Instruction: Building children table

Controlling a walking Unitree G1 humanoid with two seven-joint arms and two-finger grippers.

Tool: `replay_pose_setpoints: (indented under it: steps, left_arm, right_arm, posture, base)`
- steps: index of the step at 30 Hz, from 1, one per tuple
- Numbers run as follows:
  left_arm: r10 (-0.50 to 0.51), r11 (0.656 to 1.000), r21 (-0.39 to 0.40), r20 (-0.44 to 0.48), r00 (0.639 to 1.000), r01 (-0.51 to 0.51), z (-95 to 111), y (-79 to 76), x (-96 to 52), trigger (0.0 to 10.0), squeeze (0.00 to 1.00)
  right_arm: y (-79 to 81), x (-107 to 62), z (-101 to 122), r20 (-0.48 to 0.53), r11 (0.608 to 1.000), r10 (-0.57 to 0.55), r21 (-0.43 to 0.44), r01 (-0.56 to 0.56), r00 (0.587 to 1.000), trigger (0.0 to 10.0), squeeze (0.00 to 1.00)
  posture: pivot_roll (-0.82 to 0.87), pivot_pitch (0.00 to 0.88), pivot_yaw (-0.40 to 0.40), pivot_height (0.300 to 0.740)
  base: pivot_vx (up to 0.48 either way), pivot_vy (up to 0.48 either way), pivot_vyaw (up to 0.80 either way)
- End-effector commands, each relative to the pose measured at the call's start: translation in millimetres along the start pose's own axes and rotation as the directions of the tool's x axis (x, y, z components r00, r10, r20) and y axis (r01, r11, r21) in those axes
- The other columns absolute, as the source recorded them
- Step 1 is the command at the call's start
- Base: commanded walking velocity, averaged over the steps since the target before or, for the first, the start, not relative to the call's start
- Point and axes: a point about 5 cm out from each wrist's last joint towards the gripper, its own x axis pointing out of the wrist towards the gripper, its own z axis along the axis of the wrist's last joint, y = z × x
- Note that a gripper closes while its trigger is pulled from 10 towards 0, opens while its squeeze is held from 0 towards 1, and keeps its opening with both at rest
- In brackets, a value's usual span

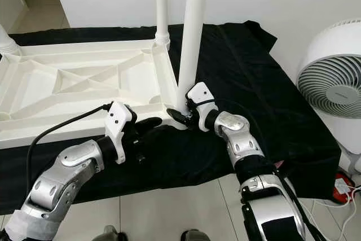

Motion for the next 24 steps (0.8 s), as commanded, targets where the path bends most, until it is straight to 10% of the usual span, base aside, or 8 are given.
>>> replay_pose_setpoints:
  steps: [1,4,5,20,24]
  left_arm:
    - [0.019,1.000,0.011,-0.003,1.000,-0.019,1,0.7,-1.7,10.0,0.00]
    - [0.019,1.000,0.012,-0.003,1.000,-0.019,1,0.7,-1.8,10.0,0.00]
    - [0.014,1.000,0.011,-0.006,1.000,-0.014,1,0.2,-2.3,10.0,0.00]
    - [-0.016,1.000,-0.006,-0.012,1.000,0.016,-2,-5.3,-0.2,10.0,0.00]
    - [-0.039,0.999,-0.010,-0.018,0.999,0.039,-4,-8.5,1.5,10.0,0.00]
  right_arm:
    - [9.1,5.9,-4,-0.006,0.998,0.061,0.019,-0.061,0.998,0.0,0.00]
    - [9.3,7.2,-6,0.014,0.997,0.076,0.026,-0.076,0.997,0.0,0.00]
    - [11.6,7.3,-9,0.031,0.997,0.059,0.049,-0.060,0.998,10.0,0.00]
    - [29.3,1.7,-3,0.114,0.972,-0.168,0.183,0.146,0.979,10.0,0.00]
    - [39.7,-7.1,-8,0.033,0.838,-0.483,0.306,0.452,0.875,10.0,0.00]
  posture:
    - [0.02,0.050,-0.023,0.740]
    - [0.01,0.052,-0.021,0.740]
    - [0.01,0.057,-0.015,0.740]
    - [-0.02,0.061,-0.010,0.740]
    - [-0.03,0.058,-0.016,0.740]
  base:
    - [0.000,0.000,0.00]
    - [0.000,0.000,0.00]
    - [0.000,0.000,0.00]
    - [0.000,0.000,0.00]
    - [0.000,0.000,0.00]
